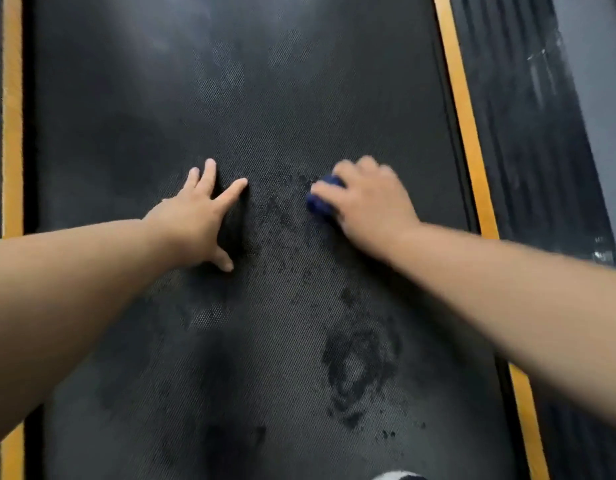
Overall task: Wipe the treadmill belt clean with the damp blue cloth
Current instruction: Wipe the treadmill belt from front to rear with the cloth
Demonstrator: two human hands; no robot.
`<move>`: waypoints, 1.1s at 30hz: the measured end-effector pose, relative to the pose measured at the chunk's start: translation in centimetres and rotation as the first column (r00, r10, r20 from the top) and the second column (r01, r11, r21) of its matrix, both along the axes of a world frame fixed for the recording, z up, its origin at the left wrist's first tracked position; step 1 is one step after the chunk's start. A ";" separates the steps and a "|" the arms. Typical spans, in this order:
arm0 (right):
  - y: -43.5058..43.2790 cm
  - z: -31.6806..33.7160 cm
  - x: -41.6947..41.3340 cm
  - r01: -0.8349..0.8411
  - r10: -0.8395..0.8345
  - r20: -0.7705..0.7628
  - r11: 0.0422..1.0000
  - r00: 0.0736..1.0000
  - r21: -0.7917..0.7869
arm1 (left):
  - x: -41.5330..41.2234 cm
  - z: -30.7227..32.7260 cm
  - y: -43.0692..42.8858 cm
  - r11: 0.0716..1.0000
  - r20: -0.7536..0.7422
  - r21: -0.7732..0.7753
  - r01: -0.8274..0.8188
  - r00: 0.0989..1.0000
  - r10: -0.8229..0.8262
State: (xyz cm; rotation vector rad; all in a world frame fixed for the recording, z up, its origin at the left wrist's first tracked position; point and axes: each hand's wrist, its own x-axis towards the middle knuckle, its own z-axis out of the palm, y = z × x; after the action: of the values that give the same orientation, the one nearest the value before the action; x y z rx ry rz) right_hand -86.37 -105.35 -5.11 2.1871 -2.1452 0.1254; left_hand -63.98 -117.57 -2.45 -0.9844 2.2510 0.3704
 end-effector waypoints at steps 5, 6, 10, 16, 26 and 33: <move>-4.3 1.1 0.7 0.226 -0.253 0.097 0.948 0.963 0.225 | 0.3 -0.2 0.0 0.994 -0.006 0.079 -0.069 0.998 0.069; -2.6 1.2 1.8 0.208 -0.242 0.133 0.951 0.961 0.229 | 0.2 -0.2 0.0 0.993 -0.012 0.090 -0.074 0.997 0.075; 4.4 0.6 5.2 0.028 -0.082 0.269 0.980 0.960 0.197 | 0.2 -0.3 -0.2 0.993 -0.011 0.097 -0.061 0.998 0.062; -3.3 0.5 1.5 0.219 -0.232 0.129 0.970 0.964 0.108 | 0.2 -0.6 -0.4 0.996 -0.007 0.083 -0.034 0.999 0.035; 3.3 0.6 4.9 -0.057 0.028 0.166 0.983 0.986 0.172 | 0.2 -0.6 -0.5 0.997 -0.041 0.079 -0.025 0.999 0.029; -4.6 0.9 2.3 0.213 -0.234 0.082 0.955 0.969 0.208 | 1.0 -0.7 -0.4 0.996 -0.102 0.072 -0.051 0.993 0.058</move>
State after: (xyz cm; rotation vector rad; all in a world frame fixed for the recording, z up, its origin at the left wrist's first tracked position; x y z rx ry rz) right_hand -84.07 -110.00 -4.25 2.0539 -2.5487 0.0154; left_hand -63.00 -117.97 -3.17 -1.0127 2.2913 0.5320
